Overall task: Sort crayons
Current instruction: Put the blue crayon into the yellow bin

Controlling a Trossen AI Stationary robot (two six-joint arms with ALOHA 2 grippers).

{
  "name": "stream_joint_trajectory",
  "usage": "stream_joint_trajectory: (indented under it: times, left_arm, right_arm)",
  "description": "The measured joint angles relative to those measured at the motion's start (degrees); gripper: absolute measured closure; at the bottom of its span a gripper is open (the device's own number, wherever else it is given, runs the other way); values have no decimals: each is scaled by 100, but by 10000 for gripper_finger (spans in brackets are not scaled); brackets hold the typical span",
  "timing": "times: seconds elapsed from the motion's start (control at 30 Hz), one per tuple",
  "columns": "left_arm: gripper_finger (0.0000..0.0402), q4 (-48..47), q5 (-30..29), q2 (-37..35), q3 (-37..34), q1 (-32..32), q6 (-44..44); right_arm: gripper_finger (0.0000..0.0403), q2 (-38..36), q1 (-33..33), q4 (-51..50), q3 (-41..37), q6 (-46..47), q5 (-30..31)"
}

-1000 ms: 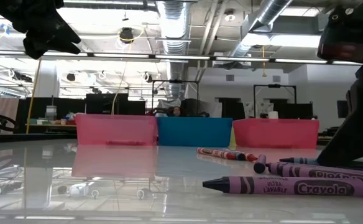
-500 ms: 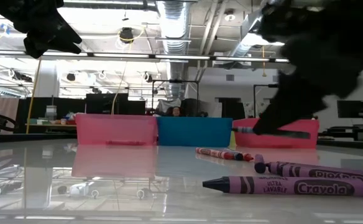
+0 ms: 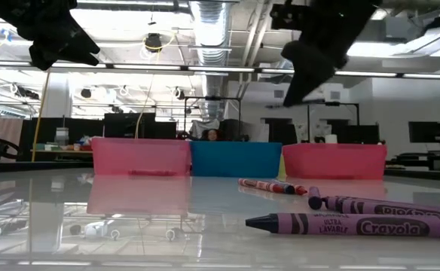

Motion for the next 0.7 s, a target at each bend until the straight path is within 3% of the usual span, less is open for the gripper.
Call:
stream_joint_trajectory:
  times: [0.4, 0.57, 0.7]
  left_arm:
    - [262, -225, 0, -2, 1, -1, -7]
    - [262, -236, -5, -2, 1, 1, -7]
    - [262, -235, -109, -2, 2, 0, -12]
  right_arm:
    - [395, -1966, -1925, 263, -336, -2259, -154]
    - [395, -2947, -3073, 1486, -1245, -3096, -1371]
    - [395, -3532, -4111, 2575, -2050, -3147, -2446]
